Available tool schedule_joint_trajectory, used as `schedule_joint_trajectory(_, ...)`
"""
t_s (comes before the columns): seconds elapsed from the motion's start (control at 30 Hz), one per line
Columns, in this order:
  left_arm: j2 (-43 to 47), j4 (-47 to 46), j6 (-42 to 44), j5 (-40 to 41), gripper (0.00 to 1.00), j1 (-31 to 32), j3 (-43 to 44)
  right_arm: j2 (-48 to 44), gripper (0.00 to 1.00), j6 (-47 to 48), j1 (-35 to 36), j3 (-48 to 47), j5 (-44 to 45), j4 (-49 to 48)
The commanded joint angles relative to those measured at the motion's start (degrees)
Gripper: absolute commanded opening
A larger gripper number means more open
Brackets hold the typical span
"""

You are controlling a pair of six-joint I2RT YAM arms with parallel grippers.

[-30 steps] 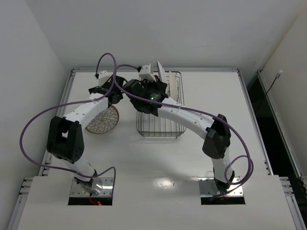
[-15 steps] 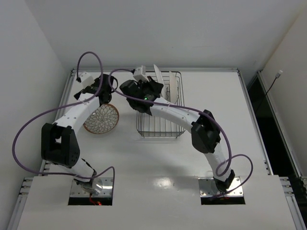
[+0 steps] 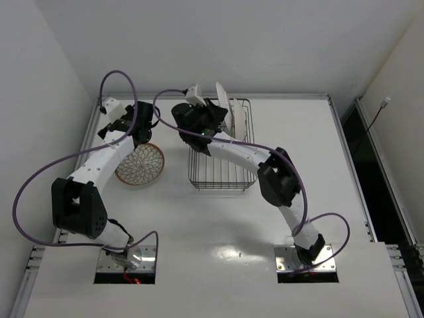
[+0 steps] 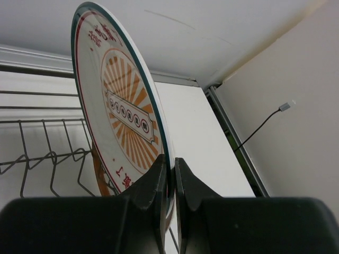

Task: Load the plates into the dish rack

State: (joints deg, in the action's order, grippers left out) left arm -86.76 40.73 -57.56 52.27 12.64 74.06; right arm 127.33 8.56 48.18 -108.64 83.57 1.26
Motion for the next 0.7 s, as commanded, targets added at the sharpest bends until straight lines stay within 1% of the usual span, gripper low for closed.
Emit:
schedule_joint_trajectory(0.0, 1.42, -0.30, -1.33, 1.43, 0.99, 0.01, 0.73, 2.21, 0.00, 8.56, 0.24, -0.26, 16.27, -11.17)
schedule_joint_trajectory(0.1, 1.42, -0.30, -1.33, 0.90, 0.99, 0.01, 0.73, 3.10, 0.00, 12.35, 0.24, 0.88, 16.27, -16.97)
schedule_joint_trajectory(0.27, 1.42, -0.30, -1.33, 0.90, 0.99, 0.01, 0.73, 5.12, 0.00, 21.23, 0.24, 2.12, 17.32, -27.86)
schedule_joint_trajectory(0.33, 1.42, -0.30, -1.33, 0.90, 0.99, 0.01, 0.73, 5.65, 0.00, 25.17, 0.24, 3.96, 17.33, -31.56)
schedule_joint_trajectory(0.37, 1.42, -0.30, -1.33, 0.90, 0.99, 0.01, 0.73, 5.65, 0.00, 26.32, 0.24, 5.09, 17.85, -35.23)
schedule_joint_trajectory(0.43, 1.42, -0.30, -1.33, 0.90, 0.99, 0.01, 0.73, 5.65, 0.01, 30.10, 0.24, 5.63, 18.47, -40.33)
schedule_joint_trajectory(0.5, 1.42, -0.30, -1.33, 0.90, 0.99, 0.01, 0.73, 6.18, 0.04, 33.35, 0.24, 7.03, 19.52, -44.56)
schedule_joint_trajectory(0.53, 1.42, -0.30, -1.33, 0.90, 0.99, 0.01, 0.73, 6.79, 0.07, 39.37, 0.24, 7.73, 19.53, -48.07)
schedule_joint_trajectory(0.57, 1.42, -0.30, -1.33, 0.90, 0.99, 0.01, 0.73, 6.79, 0.07, 43.09, 0.24, 7.74, 19.53, -56.72)
schedule_joint_trajectory(0.6, 1.42, -0.30, -1.33, 0.90, 0.99, 0.01, 0.73, 7.49, 0.09, 46.34, 0.24, 7.74, 20.05, -60.37)
schedule_joint_trajectory(0.67, 1.42, -0.30, -1.33, 0.90, 0.99, 0.01, 0.73, 9.16, 0.09, 58.52, 0.24, 7.74, 20.05, -74.39)
